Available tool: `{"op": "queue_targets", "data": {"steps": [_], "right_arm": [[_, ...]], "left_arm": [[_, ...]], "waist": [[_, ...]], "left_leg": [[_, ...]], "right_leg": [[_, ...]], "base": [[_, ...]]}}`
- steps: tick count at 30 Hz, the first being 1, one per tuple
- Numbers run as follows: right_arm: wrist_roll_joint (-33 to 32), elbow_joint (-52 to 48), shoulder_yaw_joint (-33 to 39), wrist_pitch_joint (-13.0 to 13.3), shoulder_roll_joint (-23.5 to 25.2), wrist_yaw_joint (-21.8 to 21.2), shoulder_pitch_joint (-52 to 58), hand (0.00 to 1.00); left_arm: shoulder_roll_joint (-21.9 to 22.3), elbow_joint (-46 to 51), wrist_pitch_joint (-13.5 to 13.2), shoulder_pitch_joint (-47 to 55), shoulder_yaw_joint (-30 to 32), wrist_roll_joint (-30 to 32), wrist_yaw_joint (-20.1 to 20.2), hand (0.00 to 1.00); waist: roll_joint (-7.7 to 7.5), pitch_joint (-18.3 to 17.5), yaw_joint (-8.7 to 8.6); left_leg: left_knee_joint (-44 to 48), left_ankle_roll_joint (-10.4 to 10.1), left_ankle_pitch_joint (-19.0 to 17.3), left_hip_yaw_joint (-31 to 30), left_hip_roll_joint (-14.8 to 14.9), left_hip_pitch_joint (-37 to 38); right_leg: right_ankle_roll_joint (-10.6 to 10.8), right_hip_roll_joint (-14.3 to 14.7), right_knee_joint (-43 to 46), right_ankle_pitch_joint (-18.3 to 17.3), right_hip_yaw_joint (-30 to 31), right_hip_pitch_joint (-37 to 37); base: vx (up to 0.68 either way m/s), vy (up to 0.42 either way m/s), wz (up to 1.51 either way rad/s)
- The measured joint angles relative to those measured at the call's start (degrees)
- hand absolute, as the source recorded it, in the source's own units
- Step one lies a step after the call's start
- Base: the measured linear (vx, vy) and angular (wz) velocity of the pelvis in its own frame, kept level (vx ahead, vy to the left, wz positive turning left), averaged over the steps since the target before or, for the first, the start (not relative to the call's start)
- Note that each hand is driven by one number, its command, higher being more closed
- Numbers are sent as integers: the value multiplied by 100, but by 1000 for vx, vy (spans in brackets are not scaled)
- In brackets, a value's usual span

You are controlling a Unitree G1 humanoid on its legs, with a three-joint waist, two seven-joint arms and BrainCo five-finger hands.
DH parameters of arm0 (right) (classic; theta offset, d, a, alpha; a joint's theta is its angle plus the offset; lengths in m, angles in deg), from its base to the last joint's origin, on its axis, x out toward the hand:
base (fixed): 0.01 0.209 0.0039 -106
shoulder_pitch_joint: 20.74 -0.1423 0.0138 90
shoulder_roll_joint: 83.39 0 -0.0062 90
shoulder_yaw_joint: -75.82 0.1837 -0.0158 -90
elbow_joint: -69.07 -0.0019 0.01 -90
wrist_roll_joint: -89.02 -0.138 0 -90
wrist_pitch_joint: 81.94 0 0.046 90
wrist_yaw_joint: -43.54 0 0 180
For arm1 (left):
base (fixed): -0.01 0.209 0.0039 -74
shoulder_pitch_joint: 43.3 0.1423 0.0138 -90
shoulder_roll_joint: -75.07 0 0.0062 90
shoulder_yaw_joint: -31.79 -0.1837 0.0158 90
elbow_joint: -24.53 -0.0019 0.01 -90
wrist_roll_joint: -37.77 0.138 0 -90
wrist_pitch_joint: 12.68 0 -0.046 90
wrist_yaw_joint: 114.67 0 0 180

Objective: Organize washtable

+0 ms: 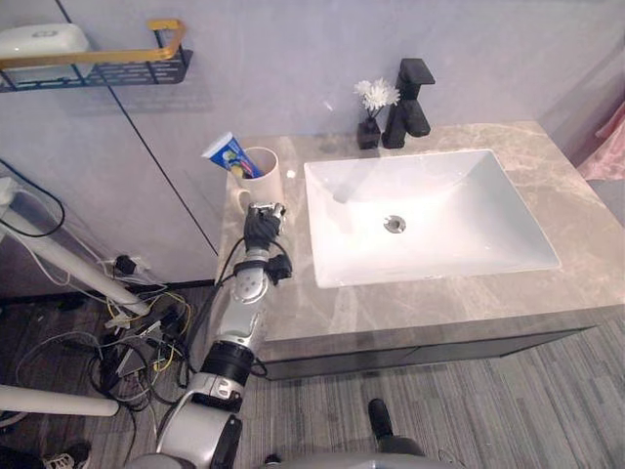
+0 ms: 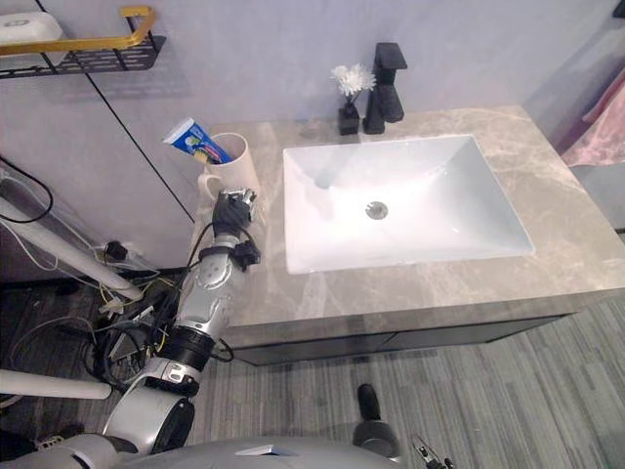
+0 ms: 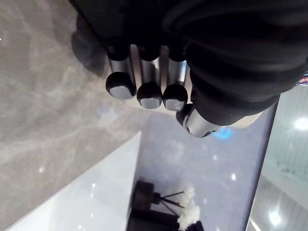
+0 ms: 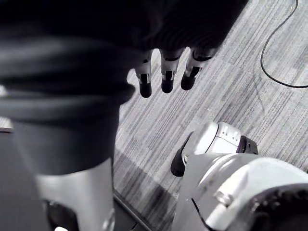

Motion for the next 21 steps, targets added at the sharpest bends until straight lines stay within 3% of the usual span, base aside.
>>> {"op": "queue_targets", "data": {"steps": [8, 21], "right_arm": [[-4, -40, 189, 4, -11, -12, -38, 0], [-4, -42, 209, 12, -5, -102, -120, 0]], "left_arm": [[-80, -277, -5, -622, 363, 1, -135, 100], [-159, -380, -53, -825, 456, 65, -259, 100]], "waist": [[60, 269, -41], [57, 273, -102]], "left_leg": [[4, -5, -3, 116, -4, -80], [20, -6, -4, 188, -10, -202]], "right_leg": [[-4, 20, 16, 53, 124, -158], [-35, 24, 19, 105, 135, -308]], "base": [[0, -2, -7], [-2, 0, -1]]}}
